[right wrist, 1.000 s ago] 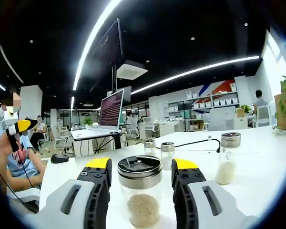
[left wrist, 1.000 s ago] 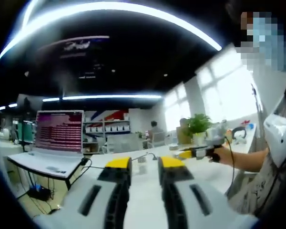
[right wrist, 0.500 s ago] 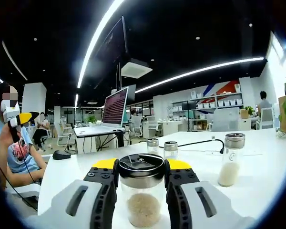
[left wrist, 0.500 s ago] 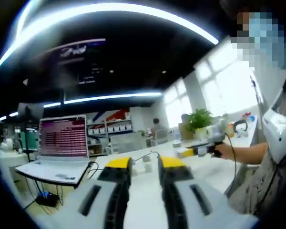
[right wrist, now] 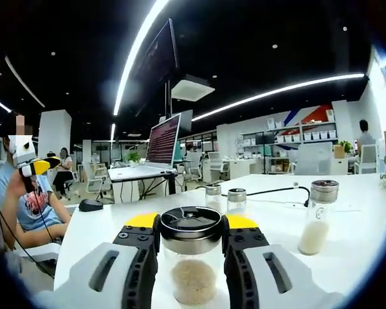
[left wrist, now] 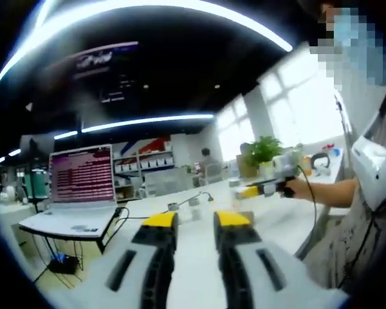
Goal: Rotate the seasoning bottle until the label or dispensing opening points toward the visible target arrow and the bottle remains upright within the marked orientation range
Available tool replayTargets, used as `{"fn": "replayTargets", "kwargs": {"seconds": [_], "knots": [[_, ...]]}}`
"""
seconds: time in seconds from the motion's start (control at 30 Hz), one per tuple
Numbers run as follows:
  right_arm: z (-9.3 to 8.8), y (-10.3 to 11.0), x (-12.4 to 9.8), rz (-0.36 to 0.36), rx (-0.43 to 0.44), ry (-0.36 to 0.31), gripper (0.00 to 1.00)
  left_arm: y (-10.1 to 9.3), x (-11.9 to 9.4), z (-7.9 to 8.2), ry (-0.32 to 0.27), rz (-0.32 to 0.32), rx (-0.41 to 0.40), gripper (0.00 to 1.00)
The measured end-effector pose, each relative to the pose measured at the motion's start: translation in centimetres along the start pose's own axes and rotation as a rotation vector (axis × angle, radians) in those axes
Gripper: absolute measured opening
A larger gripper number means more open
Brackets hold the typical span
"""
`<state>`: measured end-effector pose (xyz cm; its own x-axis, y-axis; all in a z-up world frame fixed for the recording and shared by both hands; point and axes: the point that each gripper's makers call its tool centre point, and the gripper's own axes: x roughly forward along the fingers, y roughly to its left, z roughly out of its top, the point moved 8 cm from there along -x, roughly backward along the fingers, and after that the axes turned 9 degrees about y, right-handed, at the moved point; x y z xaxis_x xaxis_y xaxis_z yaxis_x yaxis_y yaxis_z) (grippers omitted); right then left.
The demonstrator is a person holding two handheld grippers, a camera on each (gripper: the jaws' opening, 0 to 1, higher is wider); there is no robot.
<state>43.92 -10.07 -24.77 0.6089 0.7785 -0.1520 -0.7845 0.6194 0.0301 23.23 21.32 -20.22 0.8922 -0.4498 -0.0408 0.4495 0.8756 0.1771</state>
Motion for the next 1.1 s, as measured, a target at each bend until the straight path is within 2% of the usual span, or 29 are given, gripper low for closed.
{"fn": "replayTargets", "kwargs": {"seconds": [0.13,0.27,0.43,0.73,1.1], "knots": [[-0.2,-0.1,0.0,0.053,-0.013,-0.008,0.38,-0.6,0.3,-0.2,0.008,-0.05,-0.019,0.24],[-0.2,-0.3,-0.1,0.095,-0.015,-0.006,0.38,-1.6,0.7,-0.5,0.033,-0.082,0.0,0.24],[-0.1,-0.7,0.0,0.154,-0.011,0.014,0.38,-2.0,0.7,-0.3,0.027,-0.099,0.009,0.24],[0.0,-0.5,0.0,0.202,-0.018,0.035,0.37,-2.1,0.9,-0.4,0.027,-0.109,0.004,0.24],[0.4,-1.4,0.7,0.34,-0.048,0.071,0.37,-2.3,1.1,-0.6,0.042,-0.126,0.002,0.24]]}}
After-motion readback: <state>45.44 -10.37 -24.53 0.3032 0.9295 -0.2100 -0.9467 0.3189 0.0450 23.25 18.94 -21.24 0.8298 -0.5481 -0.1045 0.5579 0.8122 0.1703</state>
